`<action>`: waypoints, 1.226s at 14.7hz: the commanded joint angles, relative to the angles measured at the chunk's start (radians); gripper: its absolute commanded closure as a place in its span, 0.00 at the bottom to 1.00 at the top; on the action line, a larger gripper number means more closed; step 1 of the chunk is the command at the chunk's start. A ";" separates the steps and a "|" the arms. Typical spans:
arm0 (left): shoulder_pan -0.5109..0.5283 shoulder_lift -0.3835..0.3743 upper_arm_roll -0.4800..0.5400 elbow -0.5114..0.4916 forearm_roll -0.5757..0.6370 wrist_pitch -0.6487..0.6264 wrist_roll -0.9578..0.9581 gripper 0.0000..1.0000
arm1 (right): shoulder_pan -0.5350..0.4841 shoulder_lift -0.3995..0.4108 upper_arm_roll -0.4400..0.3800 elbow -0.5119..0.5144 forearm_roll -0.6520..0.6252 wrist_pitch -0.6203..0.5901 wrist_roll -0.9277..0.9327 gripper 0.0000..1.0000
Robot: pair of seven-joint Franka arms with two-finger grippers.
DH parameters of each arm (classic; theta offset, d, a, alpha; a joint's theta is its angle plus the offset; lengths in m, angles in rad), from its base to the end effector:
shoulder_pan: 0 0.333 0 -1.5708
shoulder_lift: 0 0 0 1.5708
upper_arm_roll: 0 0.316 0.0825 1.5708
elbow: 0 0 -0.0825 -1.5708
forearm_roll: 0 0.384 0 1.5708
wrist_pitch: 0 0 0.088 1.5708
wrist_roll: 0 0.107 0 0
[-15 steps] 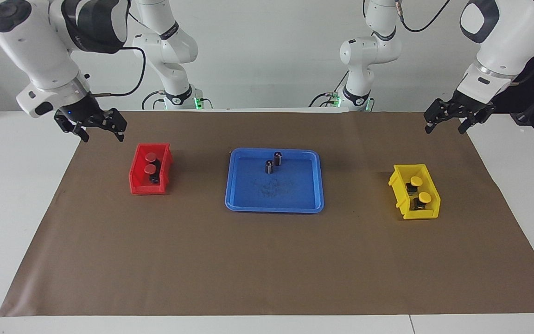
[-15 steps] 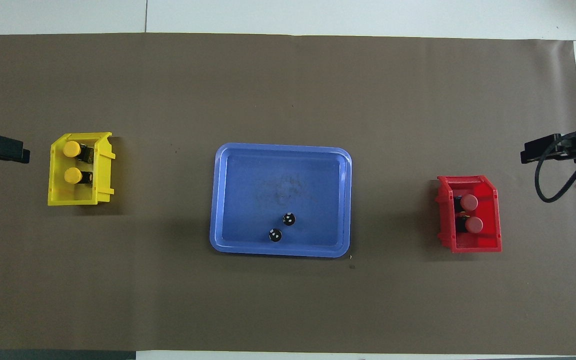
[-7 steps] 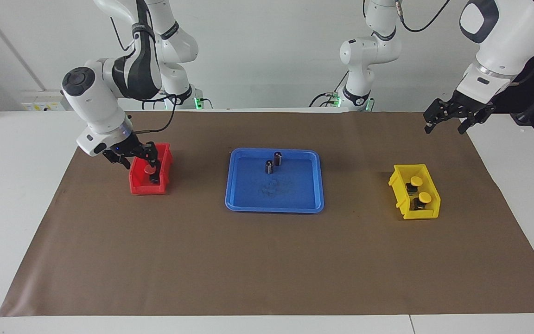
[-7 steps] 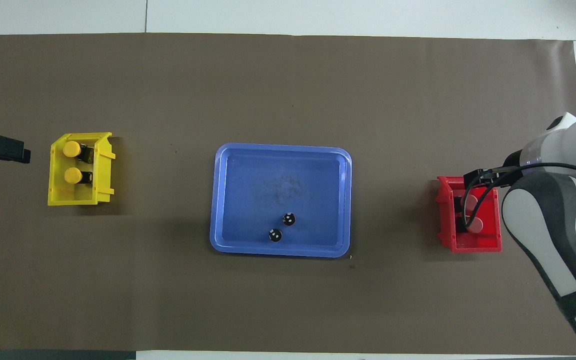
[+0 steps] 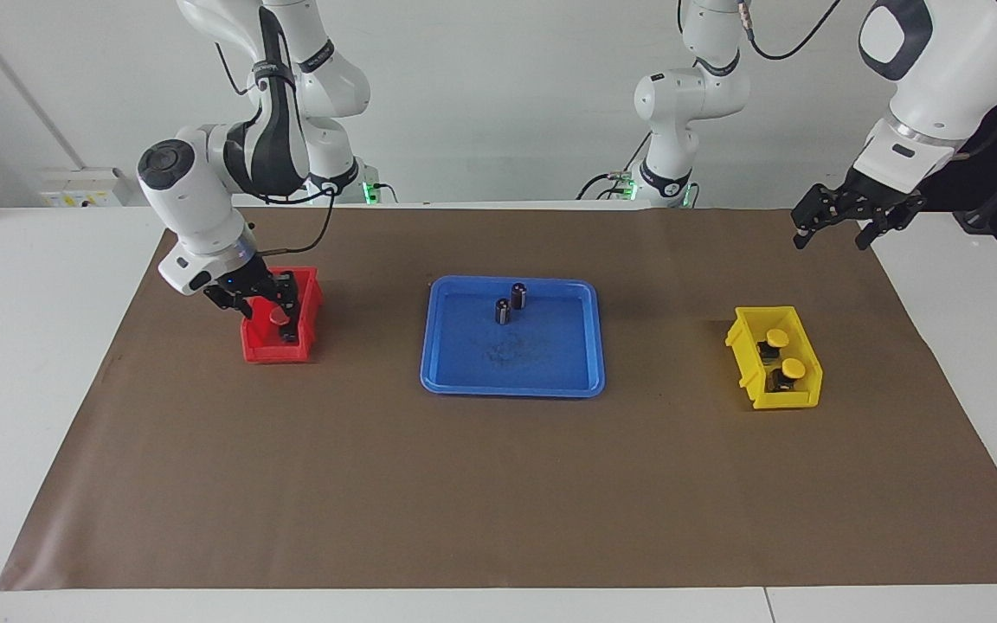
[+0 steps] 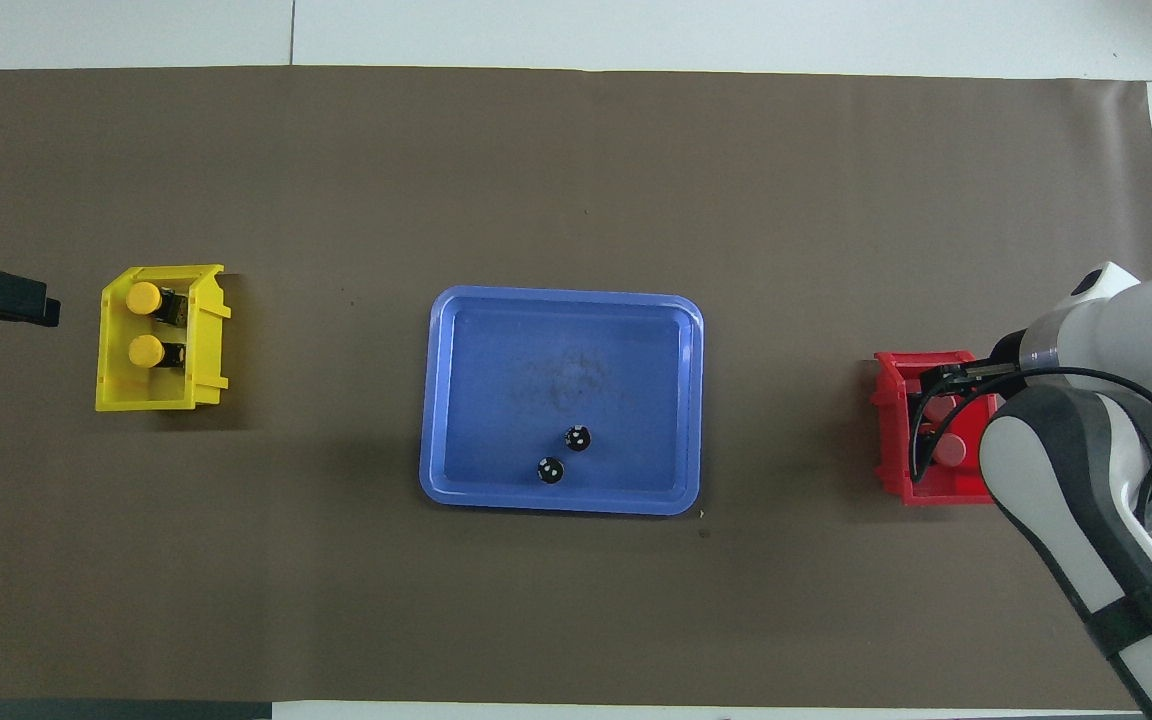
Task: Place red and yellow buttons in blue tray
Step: 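Reach the right gripper down into the red holder and grasp a red button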
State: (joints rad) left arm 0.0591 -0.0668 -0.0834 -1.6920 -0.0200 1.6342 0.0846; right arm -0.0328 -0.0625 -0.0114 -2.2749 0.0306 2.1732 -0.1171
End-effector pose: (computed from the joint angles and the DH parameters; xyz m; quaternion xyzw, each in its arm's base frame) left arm 0.5379 -0.0165 0.6090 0.9985 -0.0538 0.0046 0.0071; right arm 0.5029 -0.0211 0.3795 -0.9993 -0.0275 0.0185 0.0143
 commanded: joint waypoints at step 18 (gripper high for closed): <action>0.033 -0.008 0.004 -0.017 -0.011 0.007 0.012 0.00 | -0.010 -0.020 0.004 -0.117 0.015 0.113 -0.072 0.76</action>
State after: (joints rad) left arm 0.0775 -0.0664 -0.0784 -1.6967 -0.0200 1.6345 0.0845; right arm -0.0327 -0.0626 -0.0111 -2.3729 0.0307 2.2807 -0.1496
